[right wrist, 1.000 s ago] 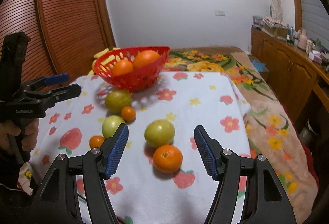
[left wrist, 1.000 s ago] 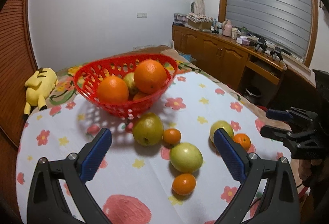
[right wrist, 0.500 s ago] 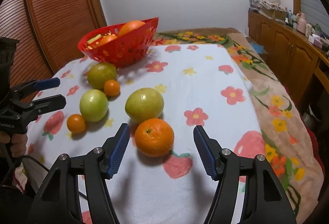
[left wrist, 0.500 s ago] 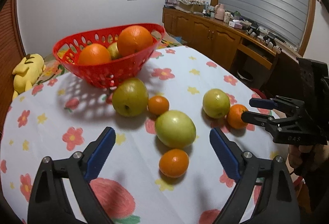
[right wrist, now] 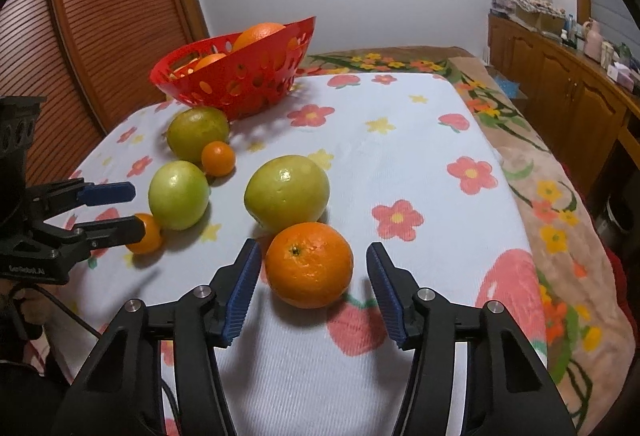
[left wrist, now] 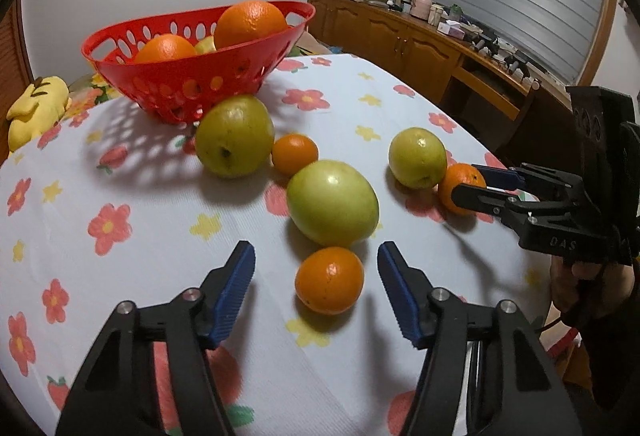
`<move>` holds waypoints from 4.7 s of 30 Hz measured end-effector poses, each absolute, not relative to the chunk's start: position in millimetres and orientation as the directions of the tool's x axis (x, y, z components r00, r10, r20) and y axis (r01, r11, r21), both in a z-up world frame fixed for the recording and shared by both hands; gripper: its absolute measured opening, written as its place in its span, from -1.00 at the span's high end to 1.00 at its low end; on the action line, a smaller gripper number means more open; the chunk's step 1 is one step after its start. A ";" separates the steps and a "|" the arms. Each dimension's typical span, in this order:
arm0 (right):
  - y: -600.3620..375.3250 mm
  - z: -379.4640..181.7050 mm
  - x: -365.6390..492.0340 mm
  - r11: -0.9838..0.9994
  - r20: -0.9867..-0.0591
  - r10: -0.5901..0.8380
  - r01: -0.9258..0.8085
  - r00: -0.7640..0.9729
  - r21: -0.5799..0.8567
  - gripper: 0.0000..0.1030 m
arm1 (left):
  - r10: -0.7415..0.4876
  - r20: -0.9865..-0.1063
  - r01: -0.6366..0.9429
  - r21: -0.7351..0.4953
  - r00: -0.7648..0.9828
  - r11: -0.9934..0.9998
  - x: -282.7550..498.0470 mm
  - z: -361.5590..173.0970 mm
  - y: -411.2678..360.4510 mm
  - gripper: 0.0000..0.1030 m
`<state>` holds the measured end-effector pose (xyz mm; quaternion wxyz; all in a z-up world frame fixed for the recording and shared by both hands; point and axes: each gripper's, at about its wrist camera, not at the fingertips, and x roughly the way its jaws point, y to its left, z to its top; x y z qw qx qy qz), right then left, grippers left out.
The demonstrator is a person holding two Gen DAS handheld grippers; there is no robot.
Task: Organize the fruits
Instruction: 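Grasp a tangerine on the cloth with the left tool while the right tool grasps another tangerine, then carry the tangerine in the left tool to the basket while the right tool releases its tangerine inside, then lower the tangerine into the red basket and open the left tool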
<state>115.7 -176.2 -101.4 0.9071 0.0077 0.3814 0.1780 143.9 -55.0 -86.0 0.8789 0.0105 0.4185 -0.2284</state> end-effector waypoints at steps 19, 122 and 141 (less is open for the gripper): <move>-175.5 -104.0 116.0 0.931 -0.689 0.344 -0.329 0.638 0.161 0.06 | -0.428 -0.740 0.414 -0.220 0.519 0.883 140.0 -94.6 -48.1 0.34; -38.5 -25.1 261.4 0.789 -0.672 0.489 -0.611 0.556 0.069 0.12 | -0.327 -0.628 0.268 -0.191 0.706 0.944 290.5 -12.0 51.6 0.34; -39.7 -20.3 266.9 0.789 -0.655 0.503 -0.610 0.564 0.080 0.11 | -0.289 -0.651 0.255 -0.149 0.702 0.955 331.4 -14.5 55.1 0.33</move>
